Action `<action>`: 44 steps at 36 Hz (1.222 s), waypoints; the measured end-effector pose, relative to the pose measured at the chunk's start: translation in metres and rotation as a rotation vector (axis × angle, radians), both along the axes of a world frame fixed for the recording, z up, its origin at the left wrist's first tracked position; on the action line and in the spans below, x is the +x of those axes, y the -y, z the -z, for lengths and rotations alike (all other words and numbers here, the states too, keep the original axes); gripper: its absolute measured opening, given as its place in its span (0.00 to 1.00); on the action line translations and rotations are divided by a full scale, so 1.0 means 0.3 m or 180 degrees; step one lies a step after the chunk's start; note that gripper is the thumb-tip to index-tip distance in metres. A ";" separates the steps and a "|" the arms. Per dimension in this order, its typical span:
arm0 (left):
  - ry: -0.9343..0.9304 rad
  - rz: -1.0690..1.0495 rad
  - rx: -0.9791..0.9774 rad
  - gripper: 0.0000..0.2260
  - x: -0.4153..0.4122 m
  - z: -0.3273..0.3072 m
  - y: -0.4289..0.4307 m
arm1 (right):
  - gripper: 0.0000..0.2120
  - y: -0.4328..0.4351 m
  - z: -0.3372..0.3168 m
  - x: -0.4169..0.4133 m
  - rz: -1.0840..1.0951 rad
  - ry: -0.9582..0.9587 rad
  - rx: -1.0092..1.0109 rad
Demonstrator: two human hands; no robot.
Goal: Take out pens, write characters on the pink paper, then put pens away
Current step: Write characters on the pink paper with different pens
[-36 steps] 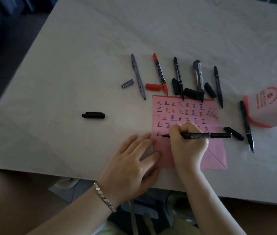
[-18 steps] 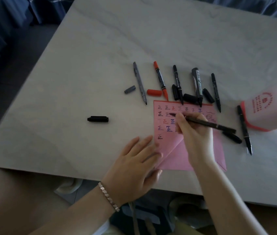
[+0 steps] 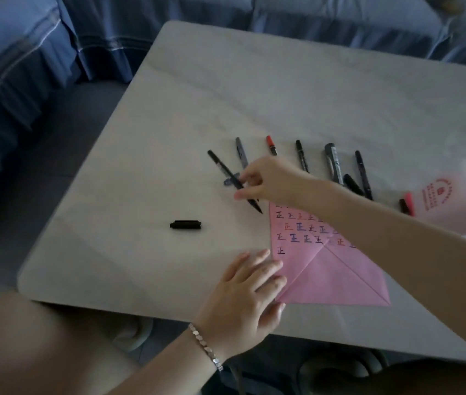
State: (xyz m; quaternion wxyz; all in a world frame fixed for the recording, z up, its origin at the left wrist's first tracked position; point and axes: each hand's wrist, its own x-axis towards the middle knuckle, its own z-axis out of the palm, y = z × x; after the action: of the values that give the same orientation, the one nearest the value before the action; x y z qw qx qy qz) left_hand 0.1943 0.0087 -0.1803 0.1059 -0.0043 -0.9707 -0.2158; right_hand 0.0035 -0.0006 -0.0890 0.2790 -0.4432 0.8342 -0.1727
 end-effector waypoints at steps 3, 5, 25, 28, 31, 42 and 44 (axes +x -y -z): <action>-0.0025 -0.0003 0.0025 0.15 -0.001 0.001 0.001 | 0.14 0.021 0.043 0.026 0.0045 0.0017 -0.0162; -0.0024 -0.0002 0.0015 0.15 -0.001 0.004 0.000 | 0.11 0.025 0.053 0.030 0.0214 0.0038 -0.0384; -0.0184 -0.0005 -0.0067 0.14 -0.002 0.015 -0.003 | 0.12 0.037 0.085 -0.010 0.1115 -0.0775 0.0001; -0.0136 -0.0010 -0.0096 0.14 -0.002 0.014 -0.002 | 0.11 0.033 0.085 -0.001 0.1031 -0.1001 0.0053; -0.0094 -0.0001 -0.0106 0.14 -0.002 0.011 -0.002 | 0.11 0.024 0.084 -0.003 0.1246 -0.0813 -0.0111; -0.0075 0.0026 -0.0146 0.14 -0.006 0.005 -0.002 | 0.04 -0.309 0.001 0.063 0.2633 0.1313 -0.1877; -0.0075 0.0034 -0.0170 0.14 -0.007 0.004 -0.002 | 0.04 -0.392 0.012 0.094 0.2746 0.1299 -0.2201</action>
State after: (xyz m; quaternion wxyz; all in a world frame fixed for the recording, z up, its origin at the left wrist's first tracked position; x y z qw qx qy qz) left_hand 0.1922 0.0093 -0.1814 0.1159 -0.0148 -0.9747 -0.1904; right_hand 0.0316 0.1170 -0.0925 0.1777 -0.0869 0.7638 -0.6144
